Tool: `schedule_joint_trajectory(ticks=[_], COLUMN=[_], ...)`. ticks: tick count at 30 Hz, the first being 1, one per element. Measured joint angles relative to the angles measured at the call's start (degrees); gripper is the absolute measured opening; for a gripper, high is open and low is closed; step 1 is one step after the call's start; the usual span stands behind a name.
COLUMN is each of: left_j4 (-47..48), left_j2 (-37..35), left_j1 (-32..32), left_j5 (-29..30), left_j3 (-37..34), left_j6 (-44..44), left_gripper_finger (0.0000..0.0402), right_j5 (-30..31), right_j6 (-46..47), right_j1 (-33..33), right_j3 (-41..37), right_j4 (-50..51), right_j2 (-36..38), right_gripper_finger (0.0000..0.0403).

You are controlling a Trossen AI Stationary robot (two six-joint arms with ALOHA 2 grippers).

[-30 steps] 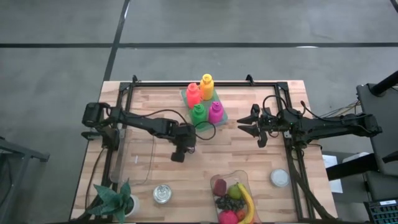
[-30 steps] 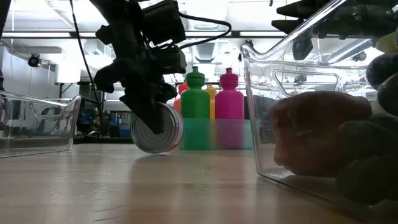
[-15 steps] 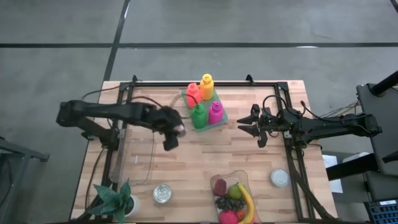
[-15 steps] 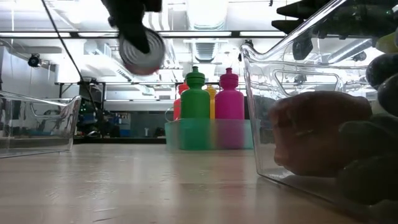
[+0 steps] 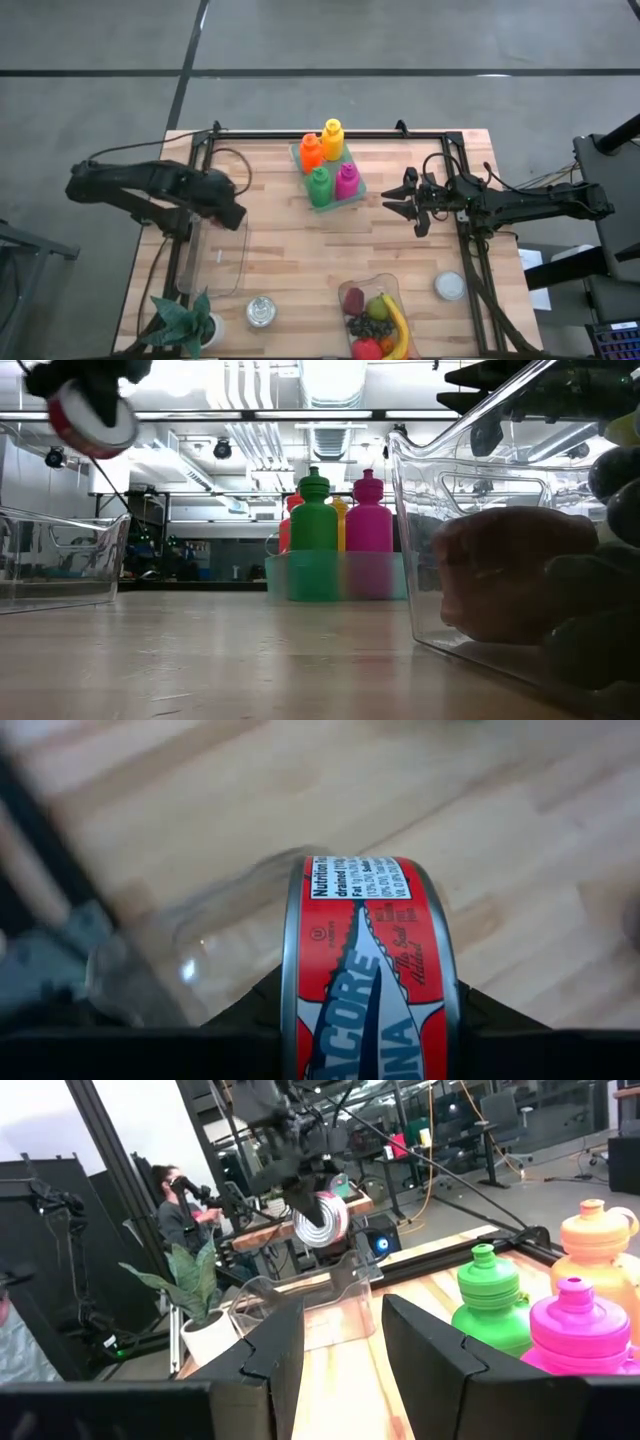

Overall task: Pick & Place Food Item
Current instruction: Put the red tuna can into the top transparent bin

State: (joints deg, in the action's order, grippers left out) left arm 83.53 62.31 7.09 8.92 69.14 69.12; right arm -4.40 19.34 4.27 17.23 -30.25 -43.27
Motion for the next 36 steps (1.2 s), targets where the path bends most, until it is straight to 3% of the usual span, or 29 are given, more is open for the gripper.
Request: schedule_joint_trajectory(ticks=[5, 9, 23, 34, 36], left_j4=[1.19, -0.48, -22.88, -26.92, -26.94], left_j2=[-3.03, -3.46, -3.33, -3.33, -3.33], left_j1=[2.31, 3.89, 4.33, 4.33, 4.33], left_j5=[0.48, -2.79, -7.63, -10.05, -10.03], left_j3=[-6.34, -12.52, -32.71, -37.57, -37.57], left_j6=[15.43, 21.88, 22.97, 25.41, 25.43], left_gripper_finger=[0.0124, 0.0124, 0.0124, 0.0125, 0.0144], right_j5=[0.02, 0.02, 0.02, 0.02, 0.02], right_j6=[0.01, 0.01, 0.01, 0.01, 0.01], right_j1=[0.0, 0.0, 0.0, 0.0, 0.0], right_j3=[0.0, 0.0, 0.0, 0.0, 0.0], right_j4=[-0.03, -0.03, -0.05, -0.04, -0.05], right_j2=[0.0, 0.0, 0.0, 0.0, 0.0], right_gripper_finger=[0.0134, 0.0134, 0.0134, 0.0134, 0.0134])
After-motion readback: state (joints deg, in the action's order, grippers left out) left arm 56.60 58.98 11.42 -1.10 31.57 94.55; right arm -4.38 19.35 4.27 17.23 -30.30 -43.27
